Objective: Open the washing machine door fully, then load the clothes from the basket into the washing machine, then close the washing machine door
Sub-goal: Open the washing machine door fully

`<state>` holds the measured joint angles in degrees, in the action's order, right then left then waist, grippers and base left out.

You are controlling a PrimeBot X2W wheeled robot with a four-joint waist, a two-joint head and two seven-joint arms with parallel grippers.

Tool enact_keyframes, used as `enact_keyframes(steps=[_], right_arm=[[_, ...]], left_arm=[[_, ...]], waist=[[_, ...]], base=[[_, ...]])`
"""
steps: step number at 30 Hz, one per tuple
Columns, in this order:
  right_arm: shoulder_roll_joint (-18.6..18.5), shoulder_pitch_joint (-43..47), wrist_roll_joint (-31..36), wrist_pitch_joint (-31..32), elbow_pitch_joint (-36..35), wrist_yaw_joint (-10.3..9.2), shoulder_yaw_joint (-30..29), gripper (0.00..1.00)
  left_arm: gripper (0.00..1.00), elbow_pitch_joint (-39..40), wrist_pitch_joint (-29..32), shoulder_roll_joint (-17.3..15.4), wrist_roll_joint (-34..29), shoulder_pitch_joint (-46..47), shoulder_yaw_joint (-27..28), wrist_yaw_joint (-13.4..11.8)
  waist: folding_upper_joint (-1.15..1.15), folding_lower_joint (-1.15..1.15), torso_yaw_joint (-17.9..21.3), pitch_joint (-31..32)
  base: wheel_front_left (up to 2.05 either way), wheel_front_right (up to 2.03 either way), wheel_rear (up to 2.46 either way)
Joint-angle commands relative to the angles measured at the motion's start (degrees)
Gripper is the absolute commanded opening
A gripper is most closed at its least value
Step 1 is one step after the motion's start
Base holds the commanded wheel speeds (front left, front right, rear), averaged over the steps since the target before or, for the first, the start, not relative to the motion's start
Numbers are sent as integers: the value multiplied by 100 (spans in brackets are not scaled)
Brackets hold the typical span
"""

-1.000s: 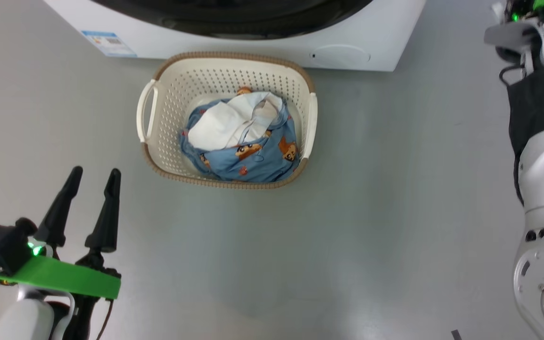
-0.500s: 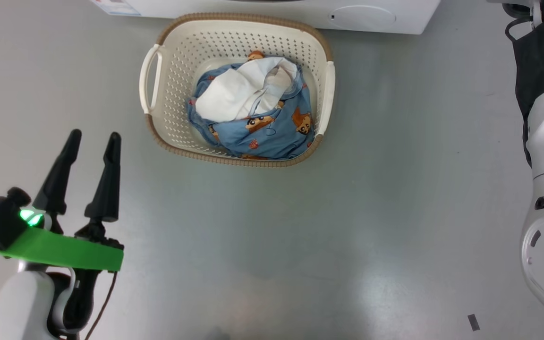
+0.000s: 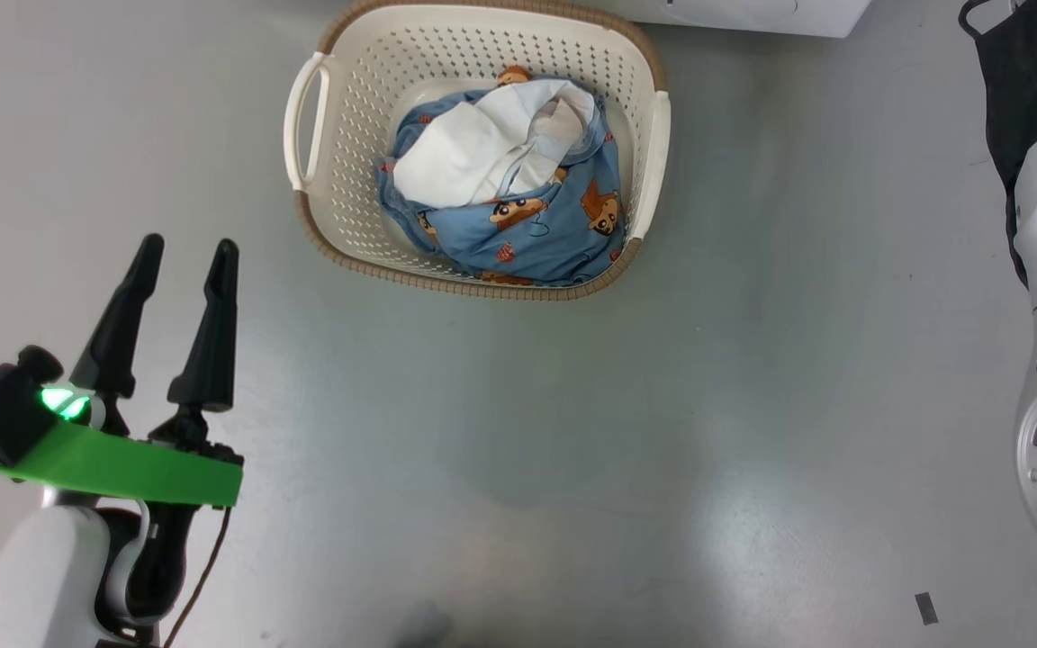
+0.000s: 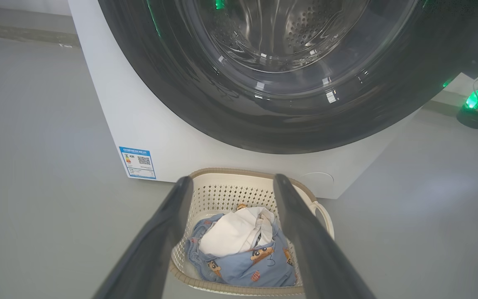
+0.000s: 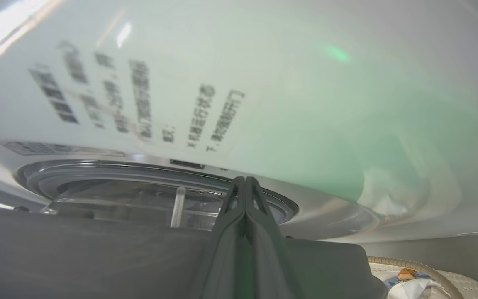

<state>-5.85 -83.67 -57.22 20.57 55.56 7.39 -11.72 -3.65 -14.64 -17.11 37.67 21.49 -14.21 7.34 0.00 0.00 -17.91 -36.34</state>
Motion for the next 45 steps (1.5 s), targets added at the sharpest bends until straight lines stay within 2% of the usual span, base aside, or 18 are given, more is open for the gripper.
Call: enact_keyframes(steps=[1, 9, 28, 45], right_arm=[[297, -151, -65, 112, -38, 10, 174, 0], [297, -100, -188, 328, 1, 10, 344, 0], [297, 494, -922, 1753, -172, 10, 437, 0], [297, 1048, -1139, 3044, 46, 10, 531, 0]], left_arm=[[100, 130, -36, -217, 41, 83, 215, 14], [100, 151, -36, -196, 36, 109, 233, 14], [100, 255, -36, -202, -54, -34, 318, 14], [100, 304, -36, -211, -204, -333, 381, 14]], waist=[[0, 0, -2, -22], [0, 0, 34, 1], [0, 0, 154, 369], [0, 0, 289, 999]], base=[[0, 0, 0], [0, 0, 0], [0, 0, 0], [0, 0, 0]])
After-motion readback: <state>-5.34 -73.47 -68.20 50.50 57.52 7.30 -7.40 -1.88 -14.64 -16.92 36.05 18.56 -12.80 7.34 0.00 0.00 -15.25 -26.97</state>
